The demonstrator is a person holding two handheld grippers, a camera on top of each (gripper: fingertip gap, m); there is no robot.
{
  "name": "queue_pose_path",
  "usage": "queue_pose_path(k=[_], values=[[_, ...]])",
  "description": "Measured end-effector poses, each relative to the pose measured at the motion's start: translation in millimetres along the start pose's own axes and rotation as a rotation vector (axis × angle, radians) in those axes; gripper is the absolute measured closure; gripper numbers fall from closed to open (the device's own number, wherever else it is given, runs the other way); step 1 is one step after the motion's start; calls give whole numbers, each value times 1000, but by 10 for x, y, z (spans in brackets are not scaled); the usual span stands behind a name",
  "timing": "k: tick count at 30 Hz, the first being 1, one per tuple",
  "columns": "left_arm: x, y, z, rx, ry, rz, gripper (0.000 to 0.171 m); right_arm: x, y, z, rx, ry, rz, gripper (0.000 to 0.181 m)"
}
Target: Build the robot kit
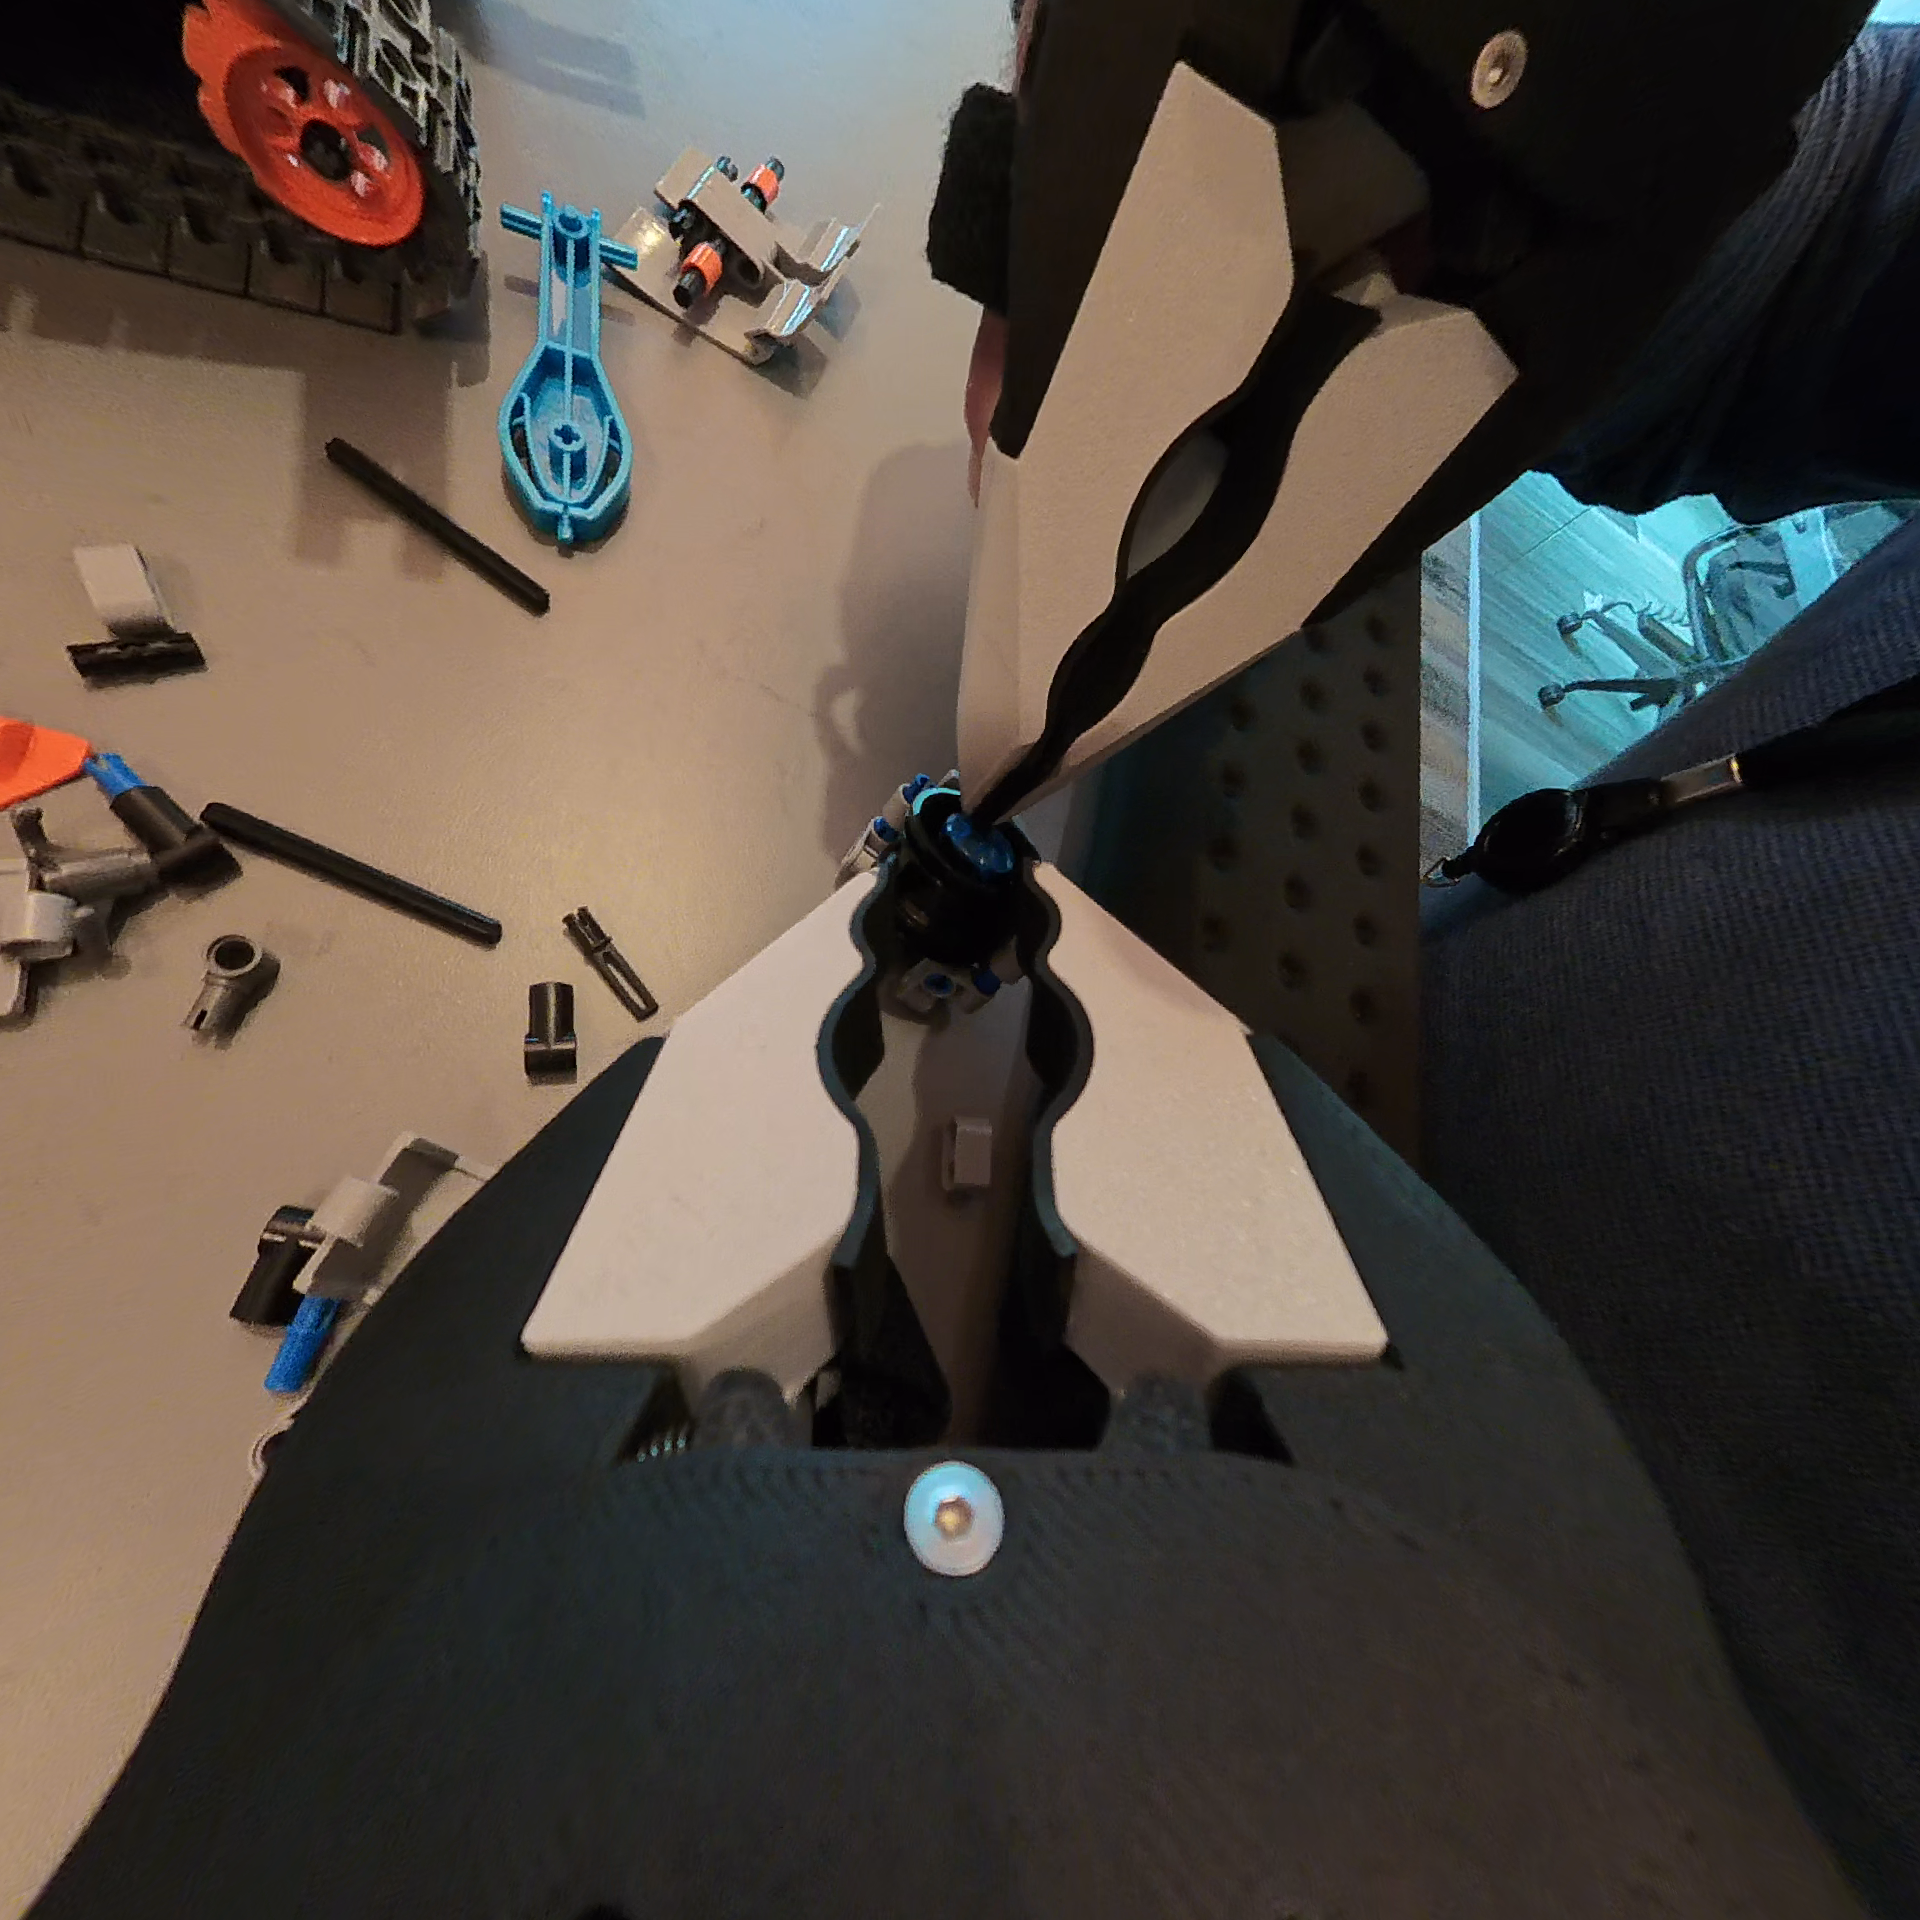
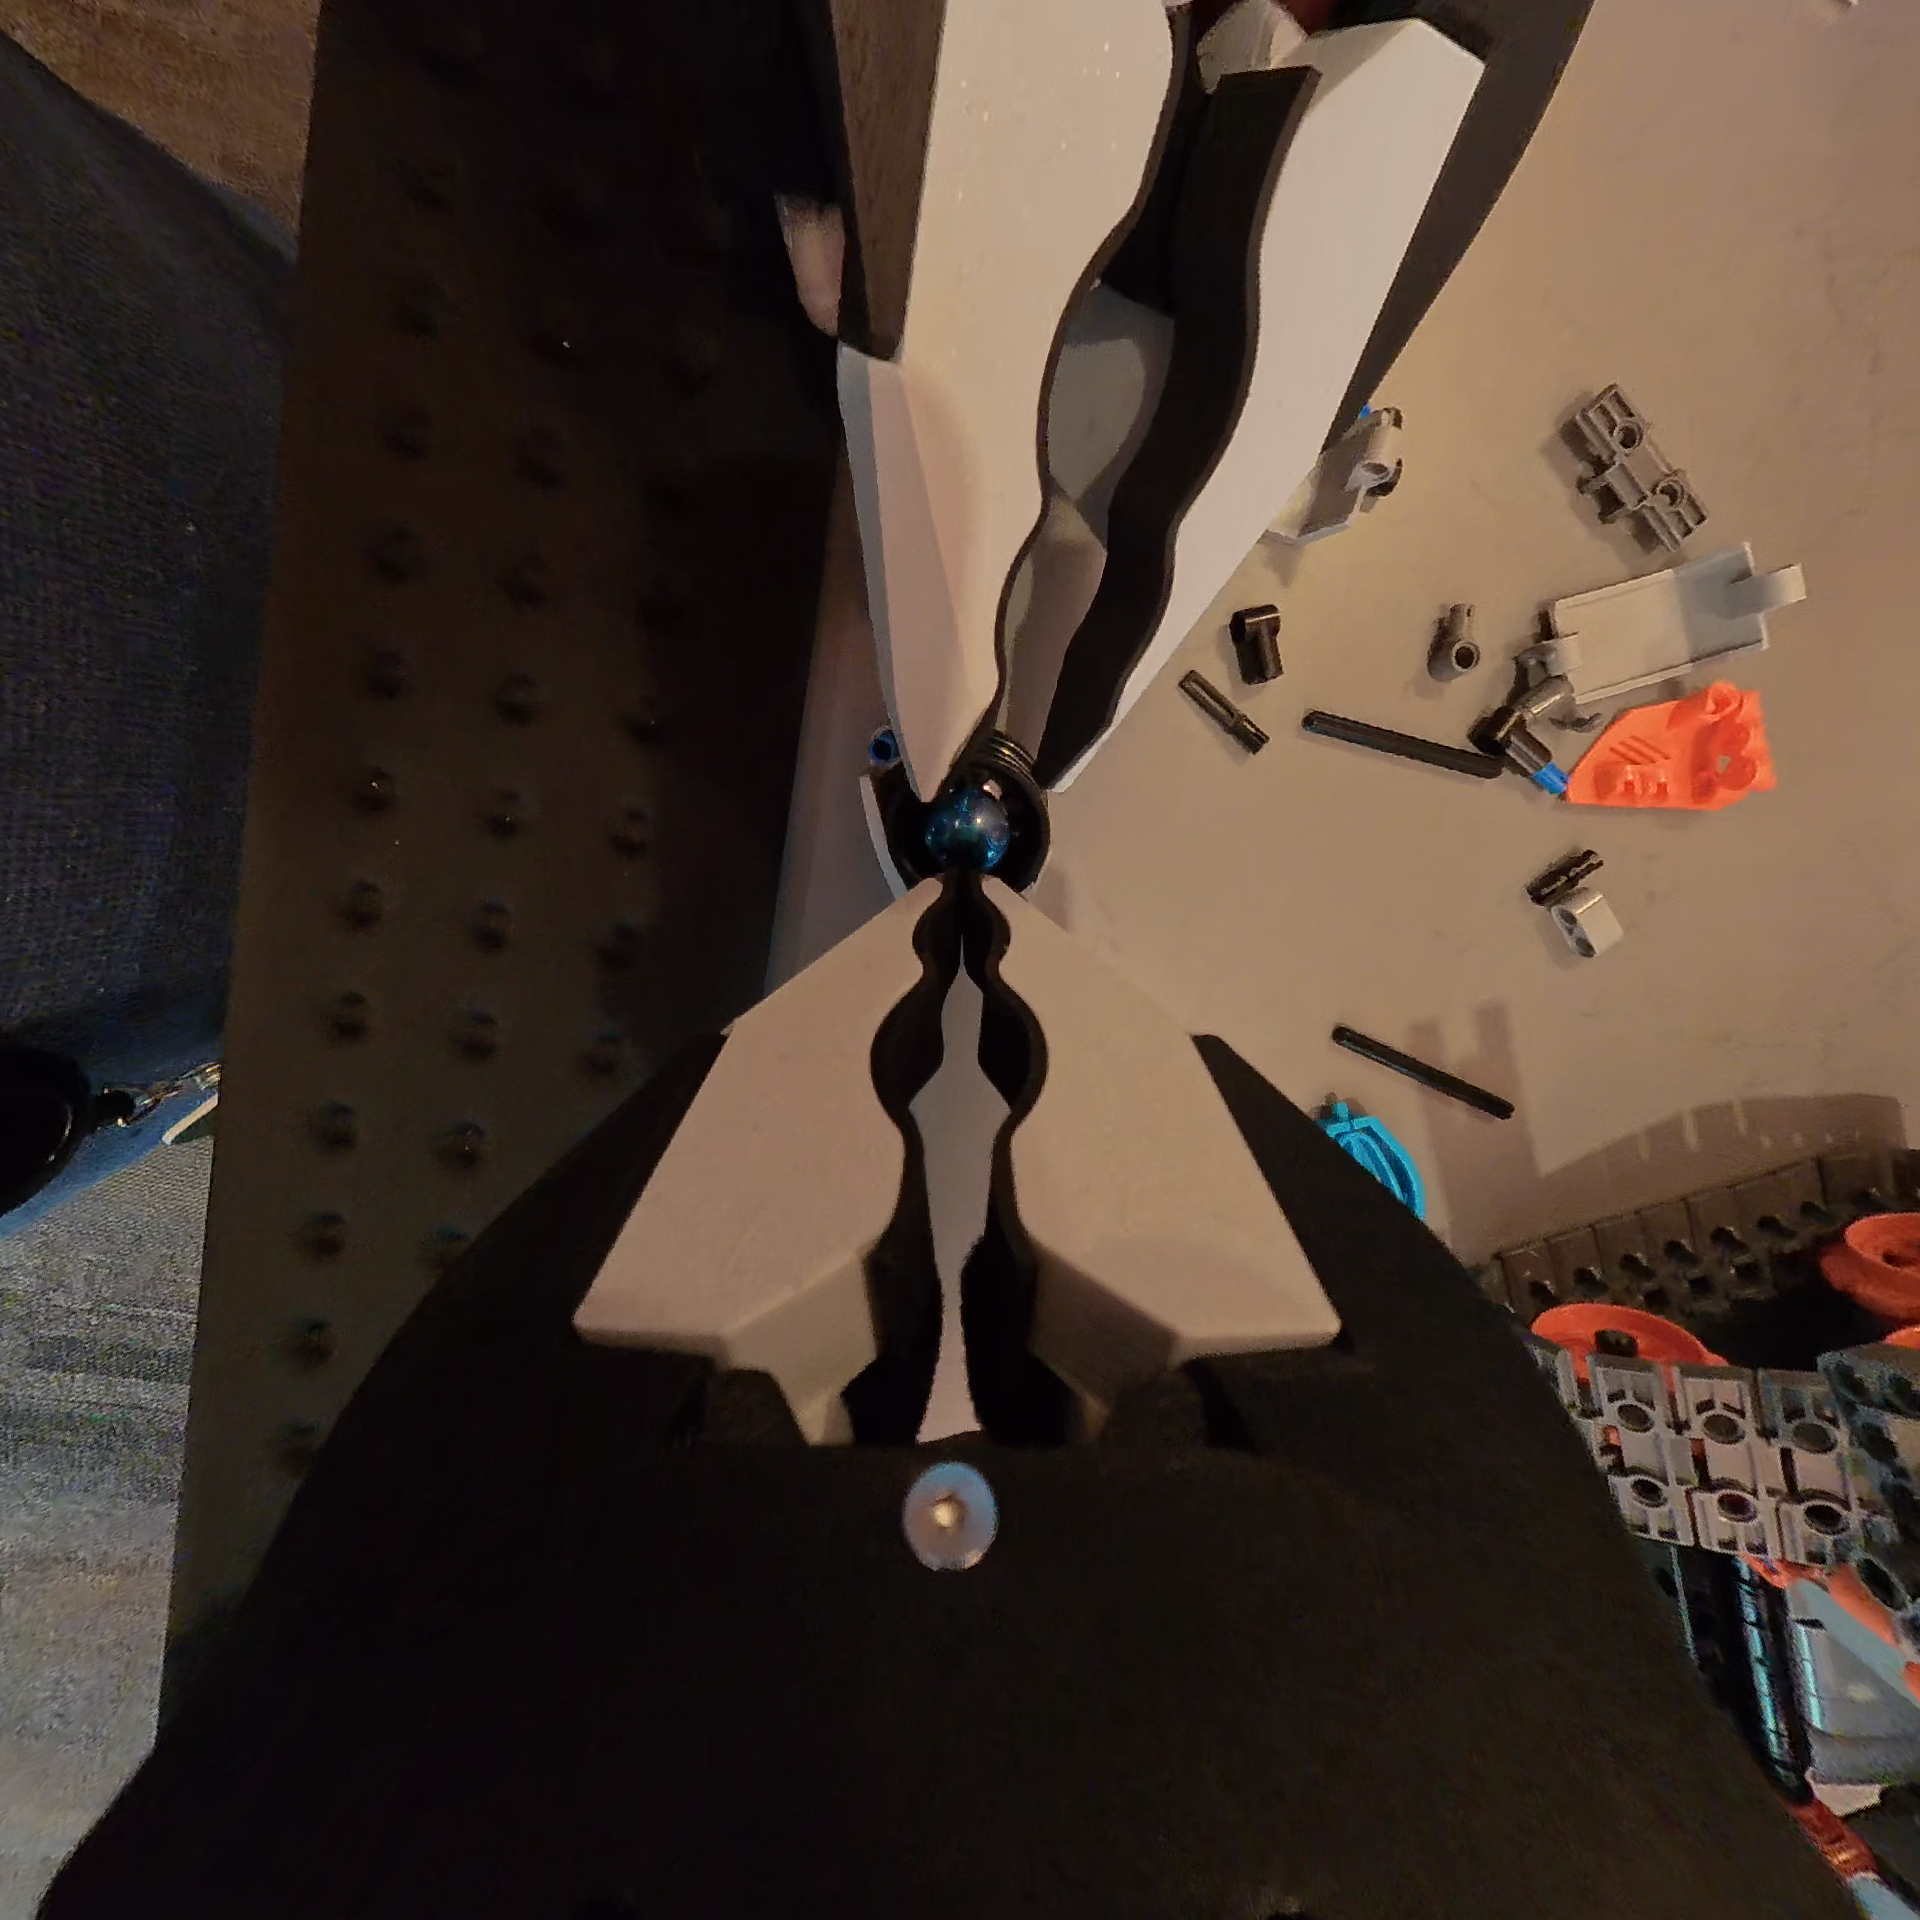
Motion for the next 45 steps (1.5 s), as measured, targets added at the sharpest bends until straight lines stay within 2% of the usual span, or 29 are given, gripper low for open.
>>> queue_pose_path(k=[5,20,21,22,23,25,27,29,30,32,34,37,39,41,43,45], values=[[-7,42,-13,-25,-1,-41,157,-9,-13,49,-22,37,14,181],[0,79,-62,-15,-30,-64,158,50,-12,184,-109,207,54,181],[3,92,-64,-13,-40,-54,163,92,35,189,-126,196,88,181],[98,146,-150,17,71,37,167,291,67,154,-163,323,97,178],[135,114,-162,49,95,38,171,340,115,256,-154,249,111,181],[120,124,-158,25,85,22,171,217,81,237,-143,230,91,181],[117,124,-152,41,91,19,171,302,-3,129,-129,208,119,181],[78,143,-156,33,80,11,171,64,0,129,-83,71,177,181],[66,134,-150,39,68,-7,171,18,-6,73,-71,79,157,181],[80,117,-150,51,93,-17,171,-144,-37,-42,-6,-45,172,181],[65,138,-138,43,84,-33,171,-234,-48,-218,50,-59,119,181],[24,162,-97,74,67,-21,171,-394,-55,-345,137,-171,41,181],[-6,176,-86,76,91,1,157,-404,-14,-332,140,-221,0,181],[-52,156,-59,110,100,30,147,-350,-27,-300,132,-255,-65,169],[-62,151,-46,138,119,67,137,-288,-74,-272,135,-264,-85,148],[-58,157,-40,157,131,92,119,-212,-108,-217,141,-278,-78,145]])
Point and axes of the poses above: each gripper's, where its closed fingertips meet, x out along the fingers, z out of its top, y = z × x across the jaws, the point moved 8 cm from there along -x, back along the fingers, and after that the axes turned 6 degrees about y, right-handed, at the moved point
